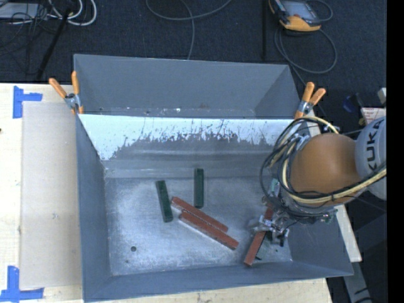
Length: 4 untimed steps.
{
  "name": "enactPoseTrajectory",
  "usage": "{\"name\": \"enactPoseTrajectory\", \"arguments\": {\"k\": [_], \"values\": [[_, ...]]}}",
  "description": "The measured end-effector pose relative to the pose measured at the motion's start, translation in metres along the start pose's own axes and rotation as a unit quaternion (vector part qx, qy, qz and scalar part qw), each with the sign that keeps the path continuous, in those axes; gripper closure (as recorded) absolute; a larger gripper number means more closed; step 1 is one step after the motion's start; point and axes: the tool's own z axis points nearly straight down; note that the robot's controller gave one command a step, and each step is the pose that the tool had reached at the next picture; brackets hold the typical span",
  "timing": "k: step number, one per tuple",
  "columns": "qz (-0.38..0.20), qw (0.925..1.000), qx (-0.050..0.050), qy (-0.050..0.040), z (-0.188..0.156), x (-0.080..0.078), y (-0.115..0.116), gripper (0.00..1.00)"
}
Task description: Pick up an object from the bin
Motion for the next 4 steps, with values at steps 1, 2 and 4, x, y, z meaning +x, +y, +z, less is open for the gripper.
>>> {"name": "enactPoseTrajectory", "arguments": {"k": [1,2,4], "values": [[0.0,1.0,0.0,0.0001,0.0,0.0,0.0,1.0],[-0.001,1.0,-0.001,0.0006,-0.002,0.0,0.001,1.0],[0.001,1.0,-0.003,0.001,-0.021,0.0,0.002,1.0]]}}
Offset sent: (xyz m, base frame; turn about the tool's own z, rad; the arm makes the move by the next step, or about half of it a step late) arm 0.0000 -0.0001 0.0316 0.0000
